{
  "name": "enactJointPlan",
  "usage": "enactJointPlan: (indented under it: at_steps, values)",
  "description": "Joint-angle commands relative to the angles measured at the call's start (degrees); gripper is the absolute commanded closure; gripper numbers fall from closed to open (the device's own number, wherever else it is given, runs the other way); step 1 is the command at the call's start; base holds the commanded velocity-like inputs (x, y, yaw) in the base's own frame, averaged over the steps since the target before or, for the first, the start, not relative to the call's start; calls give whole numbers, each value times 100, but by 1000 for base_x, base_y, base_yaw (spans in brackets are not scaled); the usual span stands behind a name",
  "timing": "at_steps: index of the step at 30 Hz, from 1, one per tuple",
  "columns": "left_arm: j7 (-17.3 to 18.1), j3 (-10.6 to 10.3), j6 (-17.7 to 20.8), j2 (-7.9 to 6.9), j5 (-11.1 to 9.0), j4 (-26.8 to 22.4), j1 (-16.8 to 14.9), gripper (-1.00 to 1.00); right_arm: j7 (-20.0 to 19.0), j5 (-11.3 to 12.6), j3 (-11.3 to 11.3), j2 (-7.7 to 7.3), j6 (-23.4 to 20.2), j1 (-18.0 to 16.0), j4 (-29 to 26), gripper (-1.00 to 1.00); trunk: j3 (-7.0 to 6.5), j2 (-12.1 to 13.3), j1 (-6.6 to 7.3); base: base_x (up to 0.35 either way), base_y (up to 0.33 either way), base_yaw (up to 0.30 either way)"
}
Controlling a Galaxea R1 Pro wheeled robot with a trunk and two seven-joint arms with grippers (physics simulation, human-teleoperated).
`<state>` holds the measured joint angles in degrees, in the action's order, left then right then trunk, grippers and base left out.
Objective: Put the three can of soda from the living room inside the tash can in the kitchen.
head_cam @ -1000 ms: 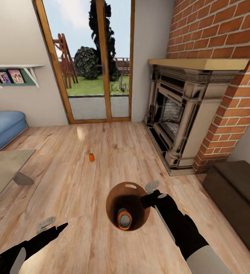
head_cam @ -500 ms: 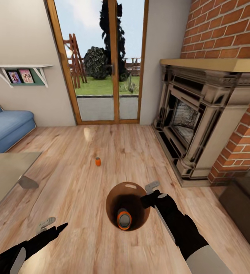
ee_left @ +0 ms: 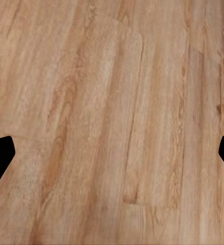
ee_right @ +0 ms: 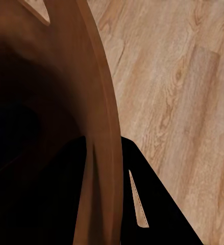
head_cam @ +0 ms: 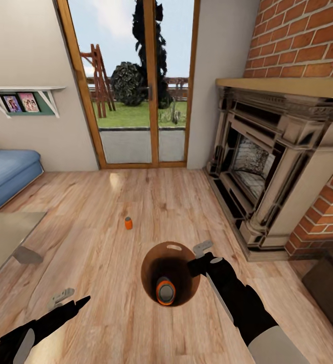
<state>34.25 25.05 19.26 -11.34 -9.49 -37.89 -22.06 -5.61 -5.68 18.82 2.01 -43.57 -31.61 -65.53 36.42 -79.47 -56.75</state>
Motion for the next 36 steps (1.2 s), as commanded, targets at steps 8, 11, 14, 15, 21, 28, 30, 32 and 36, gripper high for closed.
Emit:
enactJointPlan:
  at_steps: [8,11,14,15,21,28,30,32,36]
  values:
    - [2,0,5,0,-2,1,0,-100,-20,67,-1,1,-2,-1,-4,100,-1,0,0,346,0,0]
    - [2,0,7,0,-1,1,0,-100,-20,67,-1,1,-2,-2,-2,100,-1,0,0,346,0,0]
    - [2,0,7,0,-2,1,0,-100,-20,67,-1,1,-2,-1,-1,100,-1,0,0,346,10,0]
    - [2,0,8,0,-3,1,0,-100,-20,67,-1,1,-2,-1,-1,100,-1,0,0,346,35,0]
    - [2,0,8,0,0,1,0,-100,-20,67,-1,1,-2,1,-2,100,-1,0,0,346,65,0]
    - [2,0,8,0,-3,1,0,-100,-20,67,-1,1,-2,-1,1,100,-1,0,0,346,79,0]
    - [2,0,8,0,-4,1,0,-100,-20,67,-1,1,-2,0,0,100,-1,0,0,346,81,0]
    - [2,0,8,0,-4,1,0,-100,-20,67,-1,1,-2,0,0,100,-1,0,0,346,81,0]
    - [2,0,8,0,-2,1,0,-100,-20,67,-1,1,-2,1,-1,100,-1,0,0,346,82,0]
